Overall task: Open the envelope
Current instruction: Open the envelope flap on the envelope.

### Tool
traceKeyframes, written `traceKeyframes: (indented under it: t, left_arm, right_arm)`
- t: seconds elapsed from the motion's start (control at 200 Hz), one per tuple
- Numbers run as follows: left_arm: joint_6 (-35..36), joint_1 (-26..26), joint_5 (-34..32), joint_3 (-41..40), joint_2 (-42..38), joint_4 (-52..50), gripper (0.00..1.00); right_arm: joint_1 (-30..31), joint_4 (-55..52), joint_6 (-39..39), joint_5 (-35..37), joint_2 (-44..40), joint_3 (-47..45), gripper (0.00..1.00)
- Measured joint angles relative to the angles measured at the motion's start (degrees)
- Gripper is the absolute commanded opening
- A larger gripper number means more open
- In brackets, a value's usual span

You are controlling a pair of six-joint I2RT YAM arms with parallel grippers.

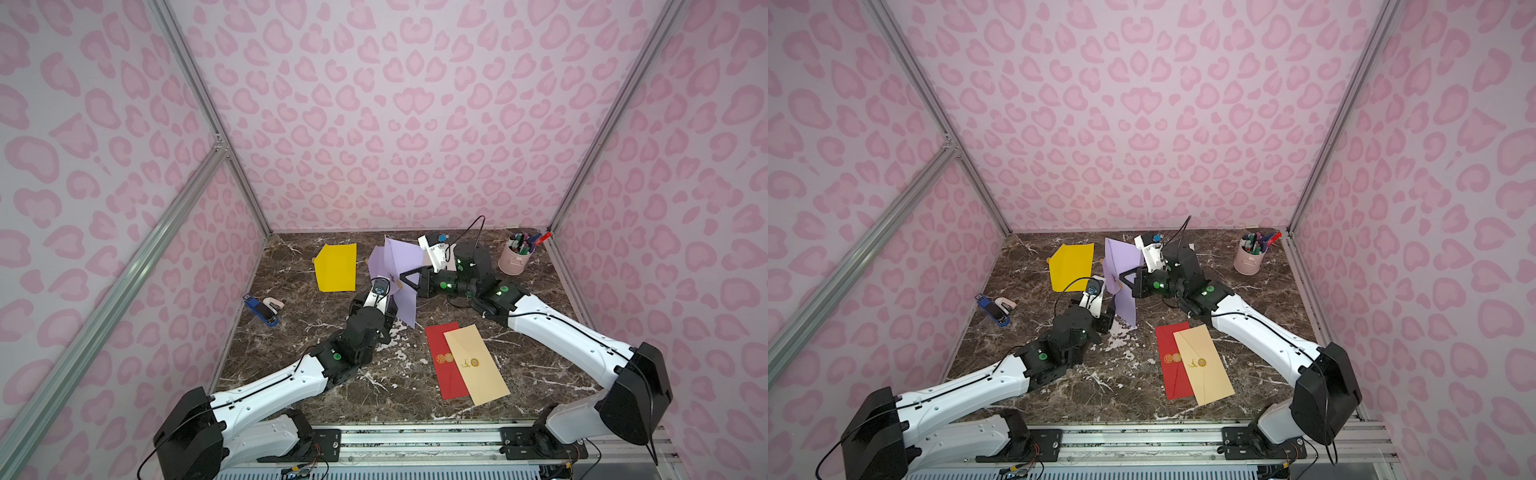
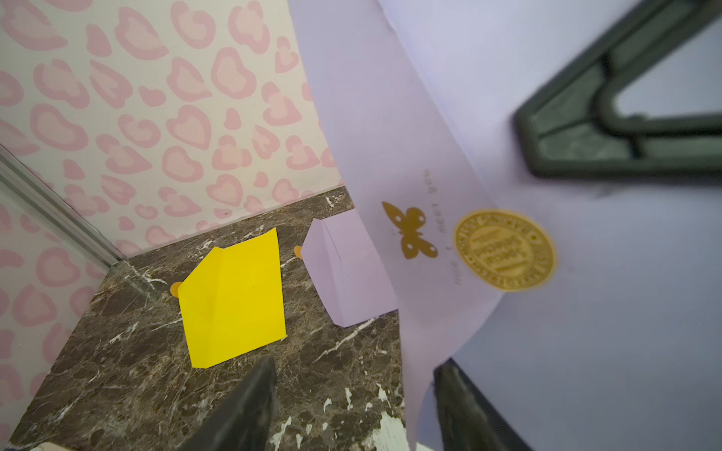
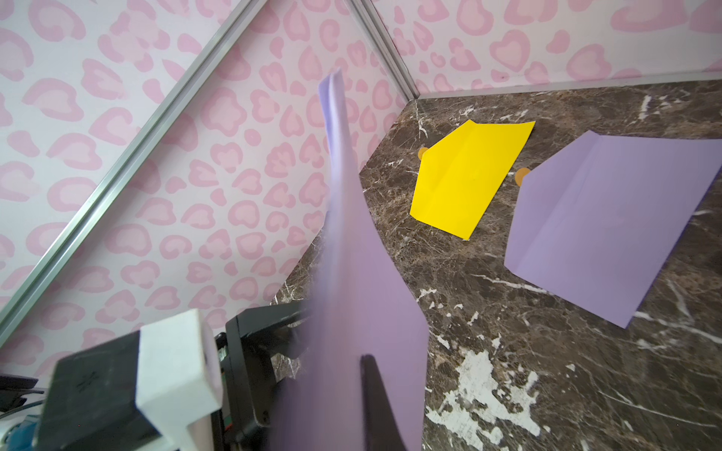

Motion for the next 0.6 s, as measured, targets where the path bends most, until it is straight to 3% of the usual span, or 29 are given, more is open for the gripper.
traceKeyframes:
  t: [0.6]
  left_arm:
    - [-0.44, -0.33, -0.28, 0.46, 0.94, 2.49, 0.64]
  right_arm:
    - [1.49, 1.11, 0.74, 1.75, 0.79, 0.61, 0.0]
